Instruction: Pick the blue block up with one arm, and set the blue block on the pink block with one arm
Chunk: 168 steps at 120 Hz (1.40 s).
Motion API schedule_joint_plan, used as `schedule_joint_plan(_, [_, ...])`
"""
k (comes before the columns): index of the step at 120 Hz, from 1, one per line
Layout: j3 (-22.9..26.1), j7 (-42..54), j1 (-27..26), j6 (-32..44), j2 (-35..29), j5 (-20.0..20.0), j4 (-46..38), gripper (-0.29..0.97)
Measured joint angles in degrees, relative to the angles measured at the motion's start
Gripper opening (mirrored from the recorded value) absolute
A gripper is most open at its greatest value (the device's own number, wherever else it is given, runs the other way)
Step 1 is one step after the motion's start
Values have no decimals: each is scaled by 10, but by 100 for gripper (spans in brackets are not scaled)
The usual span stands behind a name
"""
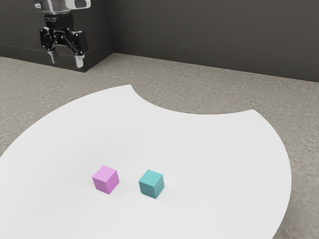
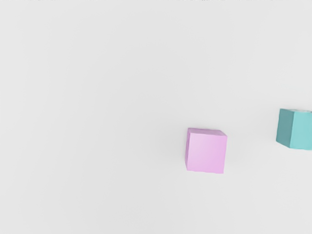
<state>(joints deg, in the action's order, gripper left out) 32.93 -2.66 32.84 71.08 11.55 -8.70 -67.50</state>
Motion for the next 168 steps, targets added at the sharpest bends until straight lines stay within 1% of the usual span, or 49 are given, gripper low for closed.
schedule_joint_plan(31, [3,-34,4,1,1,4,6,68])
schedule_joint_plan(39, [18,-42,-2,-4,-31,7,83,68])
schedule_joint_plan(43, [47,-52,-10,-2,-32,7,93,68])
schedule_joint_plan(49, [76,-69,-53,14,-27,1,63,68])
schedule_joint_plan(56, [97,-96,-91,55,-21,-3,-48,68])
schedule_joint_plan(64, [105,-129,-117,118,-7,-6,-159,68])
schedule_joint_plan(72, [107,-162,-133,178,33,-13,-209,68])
schedule_joint_plan(81, [109,-195,-150,228,56,-29,-224,68])
schedule_joint_plan(101, [134,-254,-165,290,62,-45,-235,68])
schedule_joint_plan(112, [135,-273,-168,302,63,-49,-231,68])
schedule_joint_plan(129, [135,-293,-148,299,62,-43,-230,68])
schedule_joint_plan(137, [135,-296,-151,299,63,-54,-231,68])
schedule_joint_plan(144, [137,-297,-166,298,62,-66,-234,68])
schedule_joint_plan(154, [131,-295,-215,299,63,-89,-237,68])
schedule_joint_plan(160, [128,-294,-226,306,68,-99,-243,68])
schedule_joint_plan(165, [112,-292,-235,315,72,-103,-246,68])
schedule_joint_plan(168, [93,-290,-246,322,72,-101,-249,68])
